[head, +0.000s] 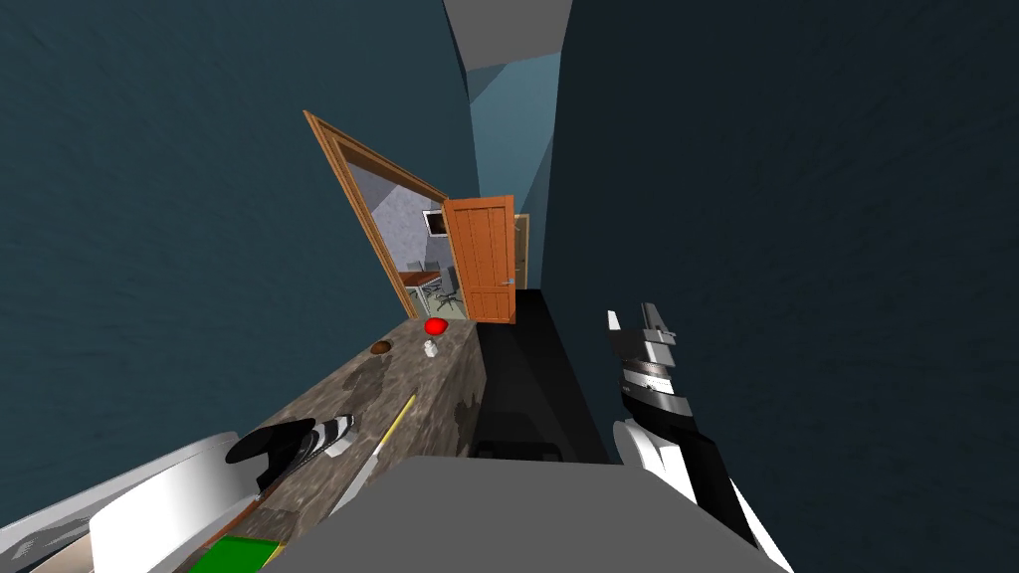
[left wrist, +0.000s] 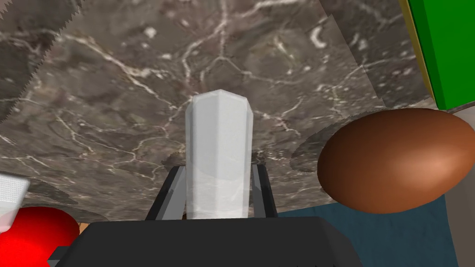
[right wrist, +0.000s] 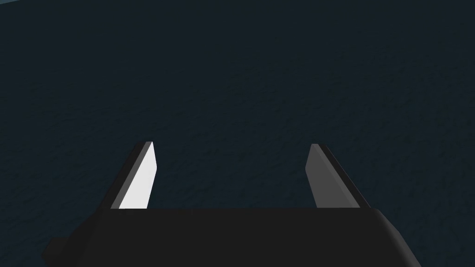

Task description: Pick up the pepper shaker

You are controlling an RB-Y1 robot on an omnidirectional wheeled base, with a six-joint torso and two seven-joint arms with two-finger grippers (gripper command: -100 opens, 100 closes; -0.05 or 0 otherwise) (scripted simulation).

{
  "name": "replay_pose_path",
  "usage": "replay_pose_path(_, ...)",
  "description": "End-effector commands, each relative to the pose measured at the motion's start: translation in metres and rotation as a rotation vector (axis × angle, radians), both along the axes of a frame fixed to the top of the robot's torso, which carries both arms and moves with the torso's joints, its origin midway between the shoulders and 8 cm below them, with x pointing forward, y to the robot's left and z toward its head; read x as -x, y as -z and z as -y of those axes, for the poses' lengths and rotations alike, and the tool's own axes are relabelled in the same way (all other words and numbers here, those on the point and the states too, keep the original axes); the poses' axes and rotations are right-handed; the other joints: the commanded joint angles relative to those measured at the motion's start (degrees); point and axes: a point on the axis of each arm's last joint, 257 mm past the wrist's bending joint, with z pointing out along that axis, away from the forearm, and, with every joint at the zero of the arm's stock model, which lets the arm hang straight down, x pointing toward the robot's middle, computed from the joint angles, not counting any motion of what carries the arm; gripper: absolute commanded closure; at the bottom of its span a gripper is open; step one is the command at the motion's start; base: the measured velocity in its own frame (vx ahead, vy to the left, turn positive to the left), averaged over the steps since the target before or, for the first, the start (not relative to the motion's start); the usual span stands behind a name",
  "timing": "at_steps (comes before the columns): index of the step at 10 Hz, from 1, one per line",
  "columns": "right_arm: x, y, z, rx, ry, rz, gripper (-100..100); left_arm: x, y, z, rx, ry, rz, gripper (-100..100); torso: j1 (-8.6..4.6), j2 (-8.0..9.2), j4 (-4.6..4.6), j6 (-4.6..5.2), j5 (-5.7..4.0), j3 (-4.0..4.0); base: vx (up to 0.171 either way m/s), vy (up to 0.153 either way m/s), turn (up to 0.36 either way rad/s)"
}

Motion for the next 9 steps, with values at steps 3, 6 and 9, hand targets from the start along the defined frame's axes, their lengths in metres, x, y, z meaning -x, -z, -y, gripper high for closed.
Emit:
replay_pose_path(3, 0.000, 0.000, 0.000, 0.000, 0.000, 0.000, 0, 0.000, 0.000, 0.000, 0.000, 0.000, 0.000, 100, 0.00, -0.03, -0.01, -0.01, -0.01, -0.02, 0.000, 0.000, 0.000)
replay_pose_path(6, 0.000, 0.000, 0.000, 0.000, 0.000, 0.000, 0, -0.006, -0.009, 0.013, 0.001, 0.043, -0.001, 100, -0.05, -0.15, -0.02, -0.11, -0.04, -0.08, 0.048, -0.003, 0.169)
replay_pose_path(9, 0.000, 0.000, 0.000, 0.000, 0.000, 0.000, 0, -0.008, -0.013, 0.023, 0.002, 0.072, -0.003, 100, -0.04, -0.34, -0.07, -0.04, -0.03, -0.20, 0.073, 0.001, 0.158)
